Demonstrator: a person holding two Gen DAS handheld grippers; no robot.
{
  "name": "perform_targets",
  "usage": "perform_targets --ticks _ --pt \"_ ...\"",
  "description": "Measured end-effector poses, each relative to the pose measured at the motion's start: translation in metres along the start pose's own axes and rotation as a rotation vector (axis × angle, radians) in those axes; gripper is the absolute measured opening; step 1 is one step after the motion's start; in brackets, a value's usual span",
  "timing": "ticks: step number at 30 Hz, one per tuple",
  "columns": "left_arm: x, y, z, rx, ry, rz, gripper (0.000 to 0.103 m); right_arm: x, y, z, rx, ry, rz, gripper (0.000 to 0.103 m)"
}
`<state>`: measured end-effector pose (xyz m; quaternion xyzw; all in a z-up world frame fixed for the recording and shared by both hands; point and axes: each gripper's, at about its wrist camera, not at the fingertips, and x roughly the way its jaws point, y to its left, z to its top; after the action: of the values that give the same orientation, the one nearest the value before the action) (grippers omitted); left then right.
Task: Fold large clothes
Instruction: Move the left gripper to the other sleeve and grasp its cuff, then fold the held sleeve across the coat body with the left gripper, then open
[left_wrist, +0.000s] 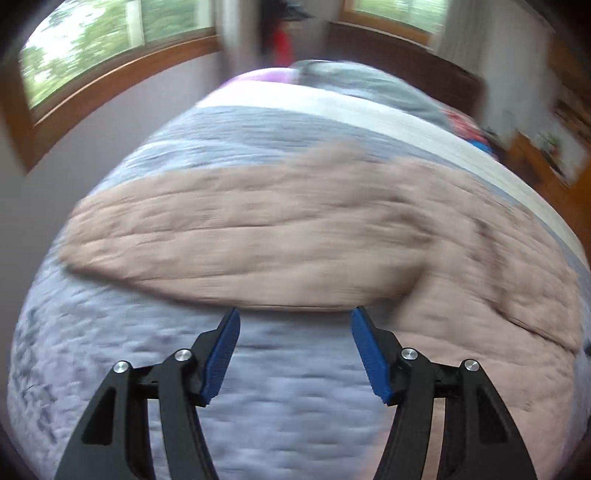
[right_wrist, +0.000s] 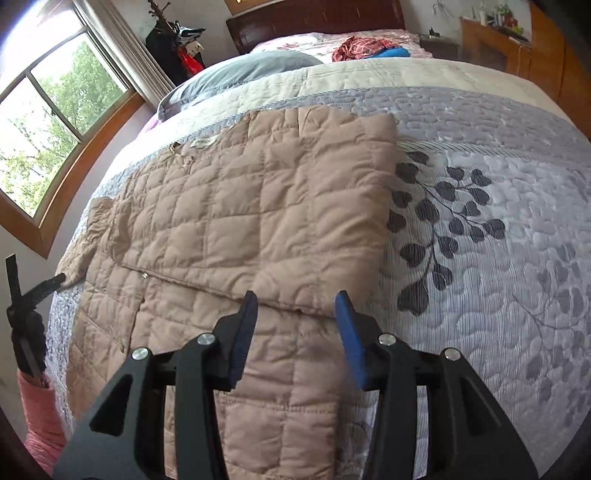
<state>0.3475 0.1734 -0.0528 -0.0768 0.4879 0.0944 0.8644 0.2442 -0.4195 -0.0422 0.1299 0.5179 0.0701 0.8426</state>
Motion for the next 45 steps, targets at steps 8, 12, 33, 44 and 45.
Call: perform_targets --ticks 8,12,33,44,45 --pt "0.027 0.173 0.018 -0.428 0.026 0.096 0.062 0.015 0.014 -0.006 -0.035 0.034 -0.012 0.044" --pt "0.048 0.199 0.030 -0.506 0.037 0.028 0.062 0.017 0.012 -0.007 -0.031 0.042 -0.023 0.045" --pt "0.071 0.204 0.024 -0.547 -0.027 0.017 0.005 0.045 0.002 -0.012 0.004 0.114 -0.031 0.045" --pt "-0.012 0.142 0.040 -0.442 -0.240 -0.137 0.004 0.016 0.005 -0.014 0.007 0.029 0.002 0.045" --pt "-0.025 0.123 0.042 -0.400 -0.268 -0.160 0.004 0.011 0.007 -0.014 0.001 0.018 0.002 0.045"
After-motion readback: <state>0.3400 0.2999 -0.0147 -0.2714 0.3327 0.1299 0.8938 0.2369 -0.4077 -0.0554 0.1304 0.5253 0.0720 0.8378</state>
